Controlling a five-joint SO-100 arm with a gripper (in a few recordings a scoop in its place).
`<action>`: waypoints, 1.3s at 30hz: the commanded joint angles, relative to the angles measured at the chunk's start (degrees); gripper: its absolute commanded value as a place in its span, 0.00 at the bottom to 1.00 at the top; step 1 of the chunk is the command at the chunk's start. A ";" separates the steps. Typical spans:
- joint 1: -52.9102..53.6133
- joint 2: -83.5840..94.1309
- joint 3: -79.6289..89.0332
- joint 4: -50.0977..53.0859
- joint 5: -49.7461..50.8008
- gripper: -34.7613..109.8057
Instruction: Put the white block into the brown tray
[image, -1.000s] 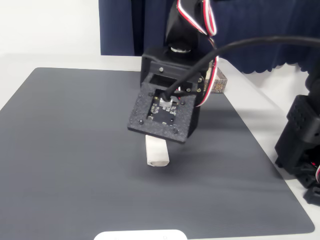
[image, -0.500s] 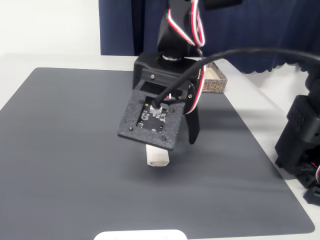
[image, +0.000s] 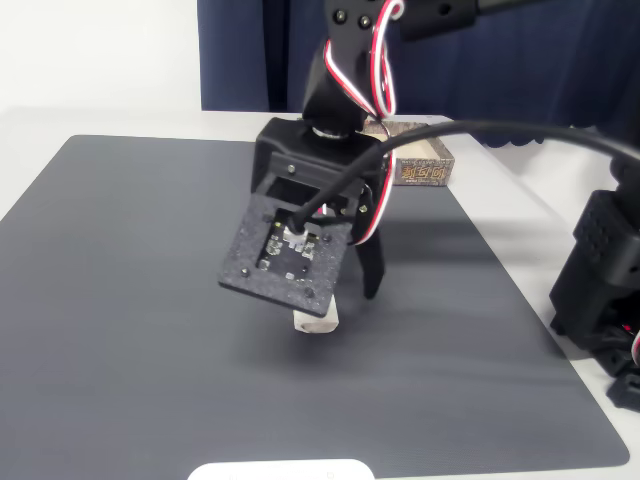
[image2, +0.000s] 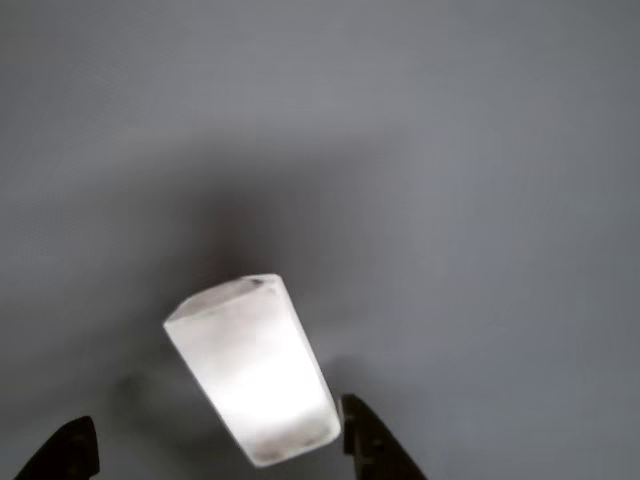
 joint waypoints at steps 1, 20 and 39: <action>0.62 0.70 0.44 -2.37 -18.63 0.61; 1.76 -1.23 0.70 -3.34 -19.78 0.58; 1.32 -1.67 2.11 -3.34 -19.78 0.49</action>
